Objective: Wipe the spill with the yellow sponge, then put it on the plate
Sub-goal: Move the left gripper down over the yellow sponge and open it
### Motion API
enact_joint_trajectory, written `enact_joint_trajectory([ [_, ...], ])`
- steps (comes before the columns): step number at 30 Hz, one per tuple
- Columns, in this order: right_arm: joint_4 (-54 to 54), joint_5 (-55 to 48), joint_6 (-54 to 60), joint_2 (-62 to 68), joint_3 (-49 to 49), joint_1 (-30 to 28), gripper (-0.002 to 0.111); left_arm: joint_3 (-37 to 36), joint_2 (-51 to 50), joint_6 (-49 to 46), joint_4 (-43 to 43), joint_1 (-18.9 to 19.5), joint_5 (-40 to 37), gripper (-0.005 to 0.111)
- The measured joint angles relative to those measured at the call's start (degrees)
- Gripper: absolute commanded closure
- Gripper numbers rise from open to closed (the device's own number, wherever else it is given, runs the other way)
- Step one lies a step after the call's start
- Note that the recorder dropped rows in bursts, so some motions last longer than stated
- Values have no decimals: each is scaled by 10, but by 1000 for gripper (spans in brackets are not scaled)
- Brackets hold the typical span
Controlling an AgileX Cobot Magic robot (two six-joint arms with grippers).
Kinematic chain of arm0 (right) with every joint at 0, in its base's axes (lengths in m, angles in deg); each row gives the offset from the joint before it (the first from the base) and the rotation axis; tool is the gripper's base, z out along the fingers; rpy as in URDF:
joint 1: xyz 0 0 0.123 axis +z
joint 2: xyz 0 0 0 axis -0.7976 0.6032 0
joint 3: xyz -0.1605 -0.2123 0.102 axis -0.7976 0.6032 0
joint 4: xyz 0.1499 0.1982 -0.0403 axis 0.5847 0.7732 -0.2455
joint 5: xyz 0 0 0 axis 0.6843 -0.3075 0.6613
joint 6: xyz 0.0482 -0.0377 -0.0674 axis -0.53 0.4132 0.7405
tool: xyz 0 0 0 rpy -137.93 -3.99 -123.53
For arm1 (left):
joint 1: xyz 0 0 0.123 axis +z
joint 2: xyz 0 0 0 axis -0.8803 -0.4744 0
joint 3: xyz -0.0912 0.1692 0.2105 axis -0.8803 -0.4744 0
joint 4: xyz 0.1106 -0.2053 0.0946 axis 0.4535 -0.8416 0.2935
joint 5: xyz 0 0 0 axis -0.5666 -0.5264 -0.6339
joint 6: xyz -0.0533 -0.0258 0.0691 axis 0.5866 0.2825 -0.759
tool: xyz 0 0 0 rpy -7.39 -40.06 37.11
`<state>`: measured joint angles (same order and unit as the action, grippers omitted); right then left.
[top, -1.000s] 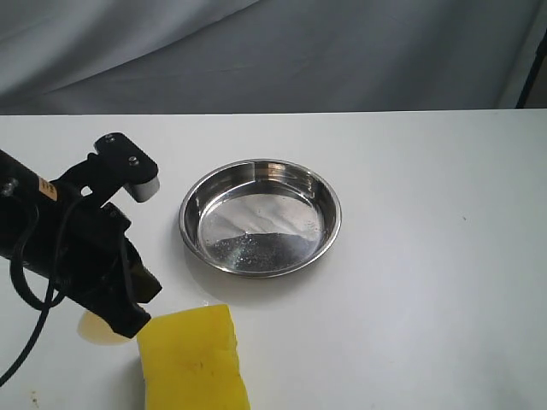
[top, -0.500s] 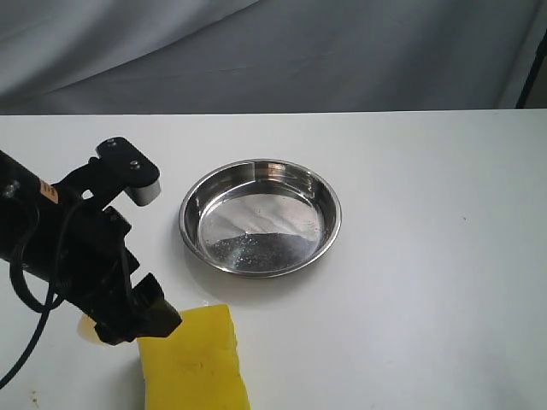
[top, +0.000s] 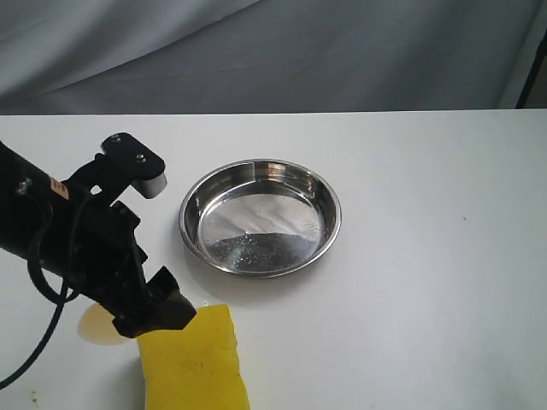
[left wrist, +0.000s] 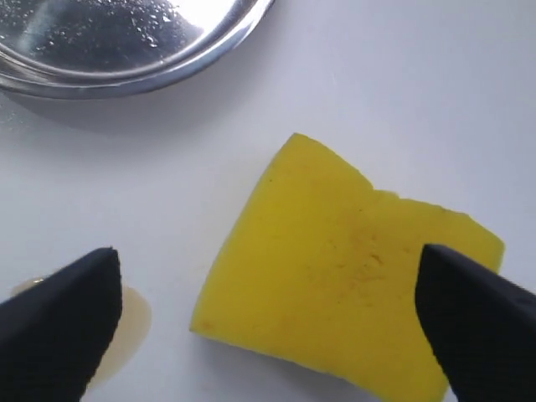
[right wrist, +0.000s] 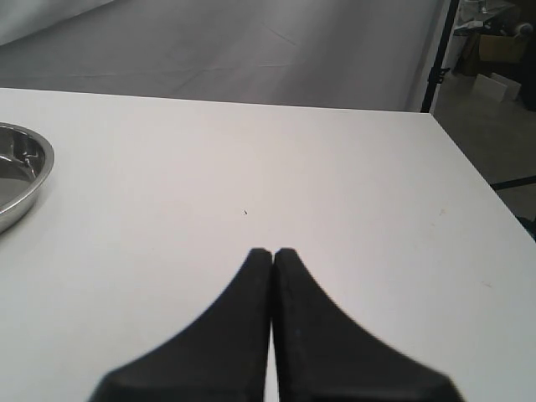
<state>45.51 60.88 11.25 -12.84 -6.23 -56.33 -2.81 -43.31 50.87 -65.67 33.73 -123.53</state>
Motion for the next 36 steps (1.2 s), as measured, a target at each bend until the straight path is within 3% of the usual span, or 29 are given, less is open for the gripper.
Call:
enact_joint_trajectory([
  [14, 0, 0, 0, 0, 0, 0, 108, 0, -121, -11, -15, 0, -17, 17],
  [32, 0, 0, 0, 0, 0, 0, 108, 0, -131, -74, -15, 0, -18, 18],
  [34, 0, 0, 0, 0, 0, 0, 108, 0, -131, -75, -15, 0, -18, 22],
  [36, 0, 0, 0, 0, 0, 0, 108, 0, -131, -76, -15, 0, -18, 34],
])
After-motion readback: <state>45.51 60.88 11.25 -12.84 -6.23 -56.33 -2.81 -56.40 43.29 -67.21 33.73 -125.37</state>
